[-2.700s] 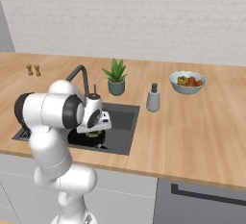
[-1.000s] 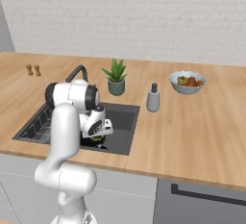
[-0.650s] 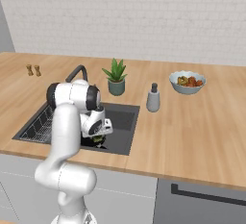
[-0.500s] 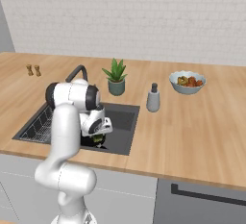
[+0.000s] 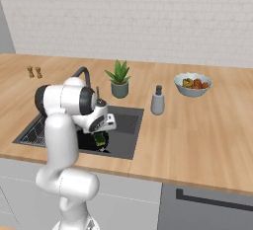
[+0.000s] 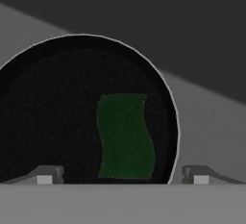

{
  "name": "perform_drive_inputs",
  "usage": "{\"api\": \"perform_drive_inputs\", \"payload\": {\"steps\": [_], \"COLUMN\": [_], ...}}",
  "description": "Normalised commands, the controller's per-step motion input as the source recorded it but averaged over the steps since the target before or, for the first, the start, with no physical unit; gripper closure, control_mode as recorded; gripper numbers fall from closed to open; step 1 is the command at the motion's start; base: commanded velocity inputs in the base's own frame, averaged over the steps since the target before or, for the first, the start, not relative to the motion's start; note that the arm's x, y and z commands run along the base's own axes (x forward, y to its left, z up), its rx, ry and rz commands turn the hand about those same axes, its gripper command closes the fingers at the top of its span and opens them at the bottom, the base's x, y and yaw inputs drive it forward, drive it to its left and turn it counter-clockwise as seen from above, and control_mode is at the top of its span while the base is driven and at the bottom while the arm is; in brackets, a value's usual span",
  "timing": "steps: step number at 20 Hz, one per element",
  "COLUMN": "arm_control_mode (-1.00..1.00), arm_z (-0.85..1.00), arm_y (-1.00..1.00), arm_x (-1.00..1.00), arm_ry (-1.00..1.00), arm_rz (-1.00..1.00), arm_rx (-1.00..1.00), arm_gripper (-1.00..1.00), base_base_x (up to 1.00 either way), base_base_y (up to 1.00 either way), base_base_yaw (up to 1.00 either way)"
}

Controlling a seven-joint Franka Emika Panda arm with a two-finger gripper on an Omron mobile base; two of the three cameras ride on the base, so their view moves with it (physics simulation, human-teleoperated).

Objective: Pick the pan and sponge and place them into the sink. Then turn on the water.

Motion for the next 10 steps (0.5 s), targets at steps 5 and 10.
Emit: {"api": "perform_drive_inputs", "payload": {"steps": [5, 10], "arm_control_mode": [-1.0, -1.0], "arm_z": [0.63, 0.65], "arm_y": [-0.21, -0.06], "arm_x": [-0.15, -0.06], "arm_ry": [-0.03, -0.08], "arm_rz": [-0.03, 0.0], "arm_rx": [0.05, 0.05], "arm_gripper": [-1.0, -1.0], "base_base_x": [0.0, 0.0], "base_base_y": [0.0, 0.0], "base_base_yaw": [0.0, 0.0]}}
